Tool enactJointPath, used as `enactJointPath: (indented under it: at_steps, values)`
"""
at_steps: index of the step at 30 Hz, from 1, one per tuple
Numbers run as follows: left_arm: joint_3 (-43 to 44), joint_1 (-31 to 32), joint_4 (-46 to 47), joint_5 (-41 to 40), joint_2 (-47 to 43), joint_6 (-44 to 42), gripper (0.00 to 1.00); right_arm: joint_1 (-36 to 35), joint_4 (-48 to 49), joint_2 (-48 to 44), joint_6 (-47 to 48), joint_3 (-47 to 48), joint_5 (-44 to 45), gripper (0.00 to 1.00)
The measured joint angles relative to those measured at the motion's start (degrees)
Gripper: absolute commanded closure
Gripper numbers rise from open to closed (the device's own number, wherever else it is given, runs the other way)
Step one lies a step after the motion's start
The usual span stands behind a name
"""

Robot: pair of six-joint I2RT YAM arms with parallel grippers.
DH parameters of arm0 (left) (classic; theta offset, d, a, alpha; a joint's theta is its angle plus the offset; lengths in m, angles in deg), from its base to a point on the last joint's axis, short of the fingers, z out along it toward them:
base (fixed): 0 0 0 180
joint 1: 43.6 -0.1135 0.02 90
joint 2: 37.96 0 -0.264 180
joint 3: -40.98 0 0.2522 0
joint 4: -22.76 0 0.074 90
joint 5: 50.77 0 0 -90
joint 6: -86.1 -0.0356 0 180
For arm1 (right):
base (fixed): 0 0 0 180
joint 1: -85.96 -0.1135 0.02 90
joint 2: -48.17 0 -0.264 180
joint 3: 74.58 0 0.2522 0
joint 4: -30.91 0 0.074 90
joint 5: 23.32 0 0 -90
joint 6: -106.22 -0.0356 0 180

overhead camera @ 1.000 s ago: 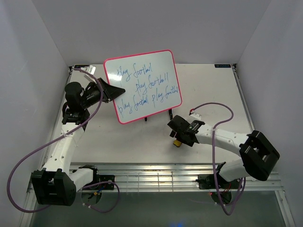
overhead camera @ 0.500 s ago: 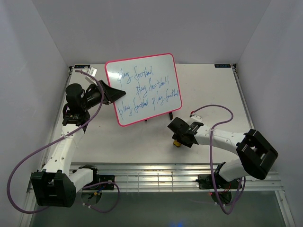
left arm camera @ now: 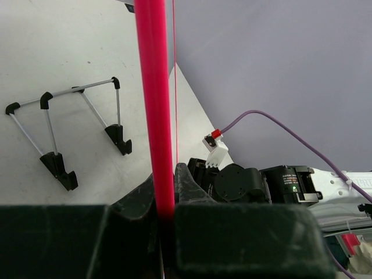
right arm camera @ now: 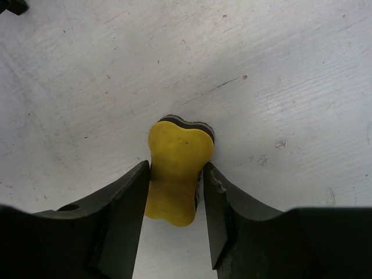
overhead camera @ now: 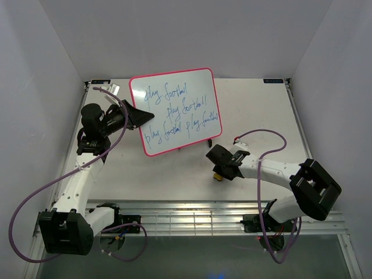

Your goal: Erase the whiteboard

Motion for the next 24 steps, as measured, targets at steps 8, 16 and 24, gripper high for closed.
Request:
enactJointPath:
  at_steps: [8,16,24]
  values:
    - [-0.04,0.0,-0.55,0.0,-0.02,-0.94,1.0,0.0,0.26,0.02,0.0,-0.02,0.04,0.53]
    - [-0.04,0.0,-0.72,0.0,-0.07,-1.27,1.0,0.0,0.94,1.18,0.07,-0.02,0.17,0.52]
    - [-0.04,0.0,-1.79,0.0,-0.13,-1.68,1.0,0.0,1.2,1.53,0.26,-0.02,0.17,0.64]
